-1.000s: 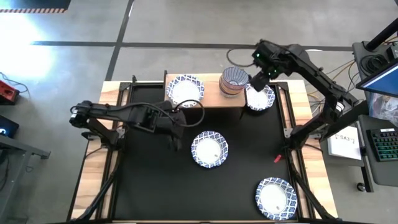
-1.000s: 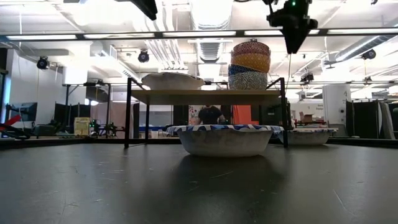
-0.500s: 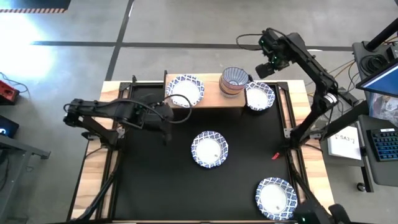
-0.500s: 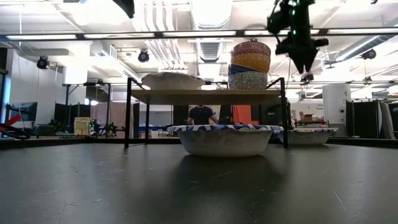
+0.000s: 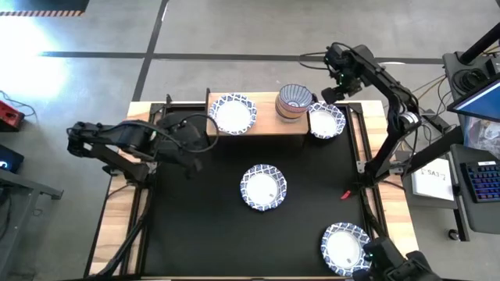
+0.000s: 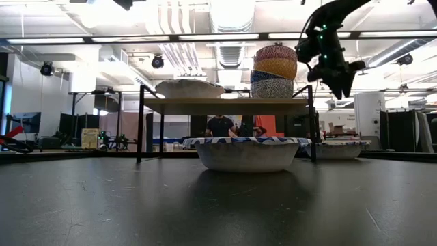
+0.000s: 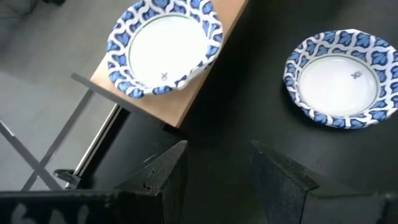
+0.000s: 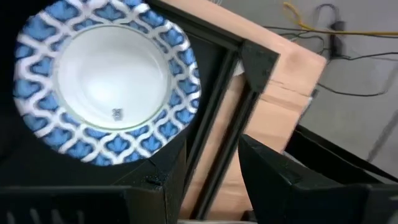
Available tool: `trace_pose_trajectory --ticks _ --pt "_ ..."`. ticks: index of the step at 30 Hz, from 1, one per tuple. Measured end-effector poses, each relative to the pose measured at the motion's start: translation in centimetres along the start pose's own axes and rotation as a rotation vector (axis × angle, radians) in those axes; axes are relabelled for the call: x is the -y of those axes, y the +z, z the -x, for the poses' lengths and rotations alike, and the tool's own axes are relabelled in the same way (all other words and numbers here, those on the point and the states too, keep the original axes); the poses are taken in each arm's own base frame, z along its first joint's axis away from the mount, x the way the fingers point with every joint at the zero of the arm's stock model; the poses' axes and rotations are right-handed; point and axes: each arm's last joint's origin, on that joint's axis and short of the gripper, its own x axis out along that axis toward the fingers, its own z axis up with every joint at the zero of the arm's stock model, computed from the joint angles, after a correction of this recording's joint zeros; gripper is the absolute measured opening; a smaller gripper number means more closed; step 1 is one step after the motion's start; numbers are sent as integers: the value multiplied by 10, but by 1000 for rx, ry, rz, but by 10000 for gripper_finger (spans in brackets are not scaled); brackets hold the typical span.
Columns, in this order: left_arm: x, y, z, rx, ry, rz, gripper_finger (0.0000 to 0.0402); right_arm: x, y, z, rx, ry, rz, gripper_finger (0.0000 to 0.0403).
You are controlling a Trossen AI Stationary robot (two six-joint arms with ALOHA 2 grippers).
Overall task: Place and stack bowls onto a shelf
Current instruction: Stack the white and blue bowl on top of the white and blue bowl on the shelf
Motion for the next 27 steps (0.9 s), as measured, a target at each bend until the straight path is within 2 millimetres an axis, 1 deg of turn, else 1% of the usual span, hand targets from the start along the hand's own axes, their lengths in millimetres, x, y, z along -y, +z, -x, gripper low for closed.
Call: trace_pose_trajectory --ticks 3,13,17,19,21,24,27 --pt "-3 -6 -1 2 16 4 153 0 -1 -1 6 -21 -1 137" --pt "-8 -28 -12 -30 39 37 153 1 1 3 51 1 -64 137" --pt "-10 -32 -13 -25 36 47 153 -2 -1 13 73 105 -59 137" --pt "-11 -34 -12 -15 34 53 153 -6 -2 20 113 239 -53 137" --pt "-13 -34 -12 1 45 59 153 -8 1 27 192 342 -50 137" --pt "-15 -35 -10 13 40 68 153 -9 5 30 256 351 -73 137" --pt "-16 -35 -9 21 34 75 153 -11 7 20 237 324 -81 137"
